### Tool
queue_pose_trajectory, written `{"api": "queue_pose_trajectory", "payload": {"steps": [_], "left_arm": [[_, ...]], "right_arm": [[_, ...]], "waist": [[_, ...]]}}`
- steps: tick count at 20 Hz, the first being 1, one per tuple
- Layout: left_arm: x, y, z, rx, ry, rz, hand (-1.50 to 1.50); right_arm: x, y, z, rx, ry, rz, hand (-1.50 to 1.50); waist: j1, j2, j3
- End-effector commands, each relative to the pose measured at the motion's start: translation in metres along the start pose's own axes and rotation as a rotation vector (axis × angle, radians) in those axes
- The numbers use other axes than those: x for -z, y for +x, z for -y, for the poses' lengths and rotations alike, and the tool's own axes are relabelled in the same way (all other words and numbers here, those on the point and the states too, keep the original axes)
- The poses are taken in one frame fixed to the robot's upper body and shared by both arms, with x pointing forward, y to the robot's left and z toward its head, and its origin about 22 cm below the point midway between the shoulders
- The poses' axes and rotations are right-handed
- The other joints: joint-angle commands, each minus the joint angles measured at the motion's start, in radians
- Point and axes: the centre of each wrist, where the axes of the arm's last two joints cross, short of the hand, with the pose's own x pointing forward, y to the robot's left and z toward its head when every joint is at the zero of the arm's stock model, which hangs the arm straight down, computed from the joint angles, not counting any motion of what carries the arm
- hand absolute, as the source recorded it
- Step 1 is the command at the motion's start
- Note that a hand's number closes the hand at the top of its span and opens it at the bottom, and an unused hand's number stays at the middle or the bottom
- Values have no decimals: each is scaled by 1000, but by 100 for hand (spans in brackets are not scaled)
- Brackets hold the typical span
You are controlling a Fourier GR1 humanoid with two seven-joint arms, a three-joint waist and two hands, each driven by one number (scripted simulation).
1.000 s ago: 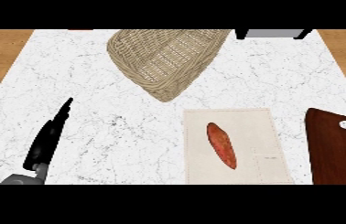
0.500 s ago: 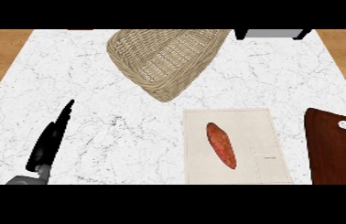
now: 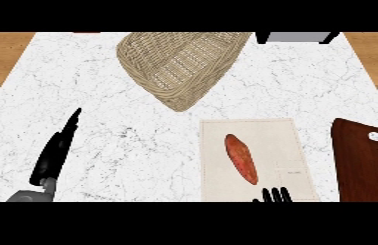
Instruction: Pick the sweet potato from the placemat and place it in the basket
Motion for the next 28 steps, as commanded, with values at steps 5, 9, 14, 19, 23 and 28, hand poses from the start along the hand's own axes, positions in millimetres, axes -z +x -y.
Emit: {"api": "queue_pose_trajectory", "payload": {"steps": [5, 9, 14, 19, 23, 28], "left_arm": [[-9, 9, 4, 7, -2, 3, 0], [1, 0, -3, -10, 9, -8, 0], [1, 2, -1, -7, -9, -3, 0], [-2, 3, -14, 16, -3, 2, 0], [1, 1, 1, -7, -8, 3, 0], [-6, -2, -12, -3, -4, 4, 0]], "right_arm": [[34, -11, -27, 0, 1, -41, -150], [46, -7, -33, 8, -4, -18, -150], [32, -21, -39, -14, 11, -79, -150], [42, -25, -39, -31, 9, -98, -150], [57, -32, -44, -41, 25, -89, -150], [56, -34, -49, -24, 49, -69, -150]], "waist": [[11, 3, 10], [10, 5, 9], [10, 4, 10], [15, 3, 10], [10, 5, 9], [17, 3, 10]]}}
